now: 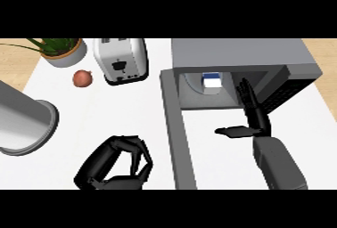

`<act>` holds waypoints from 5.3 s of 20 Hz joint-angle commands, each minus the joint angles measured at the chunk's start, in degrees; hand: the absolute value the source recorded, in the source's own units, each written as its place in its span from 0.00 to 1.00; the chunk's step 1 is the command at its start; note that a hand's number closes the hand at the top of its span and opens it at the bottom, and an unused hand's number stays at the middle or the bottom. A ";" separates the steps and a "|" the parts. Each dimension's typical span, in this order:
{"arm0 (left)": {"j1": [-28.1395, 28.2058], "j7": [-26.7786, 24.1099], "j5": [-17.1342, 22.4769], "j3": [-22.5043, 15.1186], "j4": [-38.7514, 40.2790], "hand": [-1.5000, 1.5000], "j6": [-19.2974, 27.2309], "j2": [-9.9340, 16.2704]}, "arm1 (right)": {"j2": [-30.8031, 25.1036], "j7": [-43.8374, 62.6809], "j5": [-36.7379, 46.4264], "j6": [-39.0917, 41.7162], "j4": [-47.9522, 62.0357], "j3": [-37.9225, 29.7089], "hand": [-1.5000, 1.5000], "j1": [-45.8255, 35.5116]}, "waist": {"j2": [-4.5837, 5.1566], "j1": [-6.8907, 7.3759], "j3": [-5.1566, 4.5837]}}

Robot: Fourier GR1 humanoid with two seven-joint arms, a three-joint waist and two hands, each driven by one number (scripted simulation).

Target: Pick up the milk, place it into the microwave and close the microwave

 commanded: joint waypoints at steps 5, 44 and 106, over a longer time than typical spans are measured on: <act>-7.61 -1.70 -2.61 -7.38 16.06 1.00 1.70 -1.30 | -0.02 5.83 -1.43 3.47 -20.89 3.90 0.00 13.53 | 0.07 -1.28 -0.11; -48.42 -11.37 38.64 -36.36 42.98 1.00 55.74 -1.32 | -12.03 34.85 -32.48 28.15 -74.35 5.35 0.00 33.07 | 2.90 -11.41 -0.19; -57.86 -33.56 65.37 -29.11 56.69 1.00 54.67 -1.34 | -24.16 49.61 -57.05 28.04 -79.78 1.86 0.00 23.32 | 5.76 -16.70 0.01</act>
